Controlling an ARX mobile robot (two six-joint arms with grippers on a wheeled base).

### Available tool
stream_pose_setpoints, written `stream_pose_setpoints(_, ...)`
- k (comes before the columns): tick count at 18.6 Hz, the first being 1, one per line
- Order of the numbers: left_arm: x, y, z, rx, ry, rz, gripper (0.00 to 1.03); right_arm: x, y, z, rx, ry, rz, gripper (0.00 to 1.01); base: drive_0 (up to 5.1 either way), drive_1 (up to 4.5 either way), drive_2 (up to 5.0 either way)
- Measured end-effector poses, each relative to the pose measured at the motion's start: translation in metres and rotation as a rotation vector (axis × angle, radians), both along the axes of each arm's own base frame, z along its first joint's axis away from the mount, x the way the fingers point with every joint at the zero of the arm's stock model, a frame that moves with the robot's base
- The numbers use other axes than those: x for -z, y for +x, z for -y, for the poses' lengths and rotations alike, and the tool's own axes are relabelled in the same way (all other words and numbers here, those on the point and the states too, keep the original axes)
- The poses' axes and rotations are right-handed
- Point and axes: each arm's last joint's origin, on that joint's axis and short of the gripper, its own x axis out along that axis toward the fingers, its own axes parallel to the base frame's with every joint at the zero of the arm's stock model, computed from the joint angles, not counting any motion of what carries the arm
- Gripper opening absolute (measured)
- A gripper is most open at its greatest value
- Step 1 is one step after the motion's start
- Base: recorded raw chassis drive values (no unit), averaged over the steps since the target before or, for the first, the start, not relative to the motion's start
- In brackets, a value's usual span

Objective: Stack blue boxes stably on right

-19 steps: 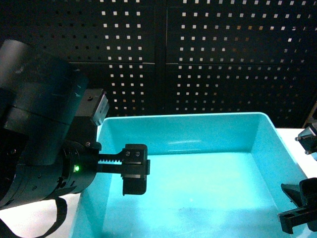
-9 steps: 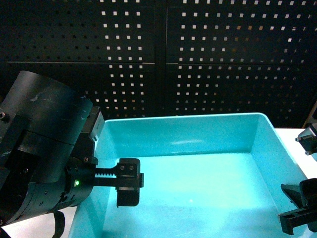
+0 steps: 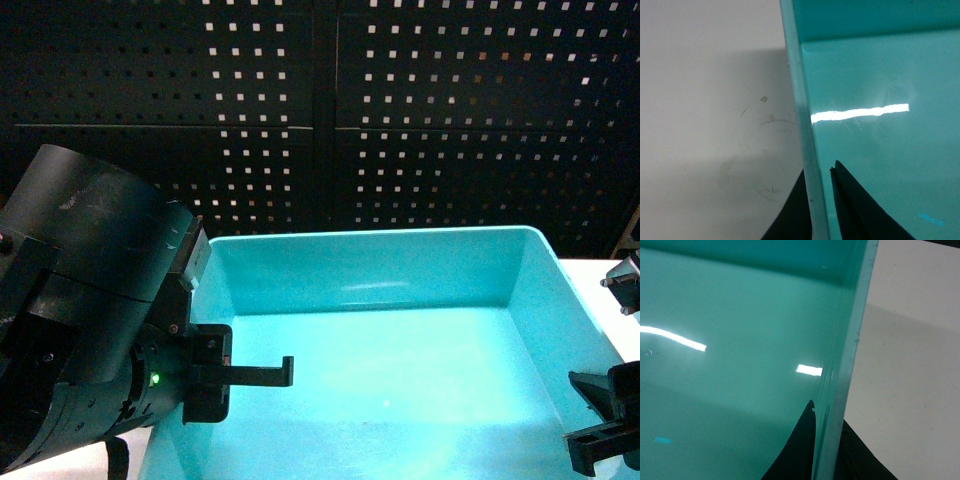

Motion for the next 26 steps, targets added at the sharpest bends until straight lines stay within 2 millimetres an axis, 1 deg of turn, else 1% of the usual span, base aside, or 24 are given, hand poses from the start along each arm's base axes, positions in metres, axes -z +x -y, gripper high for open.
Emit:
stream_pose_setpoints(1,0.0,-0.001,-0.001,-0.008,0.004,0.001,0.04,0.0,0.0,0.0,0.0,0.0,0.0,0.07,0.0,0.0,0.0)
stream_pose_setpoints(2,-0.001,-0.001,-0.001,-0.02,-0.009,0.003,0.02,0.0,0.0,0.0,0.001,0.0,0.001,0.07,0.0,0.0,0.0)
stream_pose_setpoints(9,0.004,0.001,-0.005,-0.048,-0.028,0.025,0.02,-0.001,0.0,0.001,0.002,0.003,0.007,0.07,0.0,0.0,0.0)
stream_pose_setpoints(12,0.003,0.001,-0.005,-0.04,-0.028,0.031,0.02,-0.006,0.0,0.002,0.007,0.013,-0.002,0.07,0.0,0.0,0.0)
stream_pose_setpoints(15,-0.001,0.001,-0.006,-0.034,-0.015,0.036,0.02,-0.021,0.006,0.003,0.009,0.018,0.032,0.07,0.0,0.0,0.0)
stream_pose_setpoints(17,-0.008,0.0,-0.007,-0.027,-0.017,0.057,0.02,-0.033,0.011,0.003,0.002,0.012,0.07,0.07,0.0,0.0,0.0)
stream_pose_setpoints(23,-0.047,0.005,-0.008,-0.02,-0.023,0.19,0.02,-0.079,0.025,0.003,-0.007,0.022,0.205,0.07,0.0,0.0,0.0)
stream_pose_setpoints(26,-0.068,0.004,-0.009,-0.016,-0.021,0.255,0.02,-0.1,0.028,0.003,-0.012,0.028,0.26,0.07,0.0,0.0,0.0)
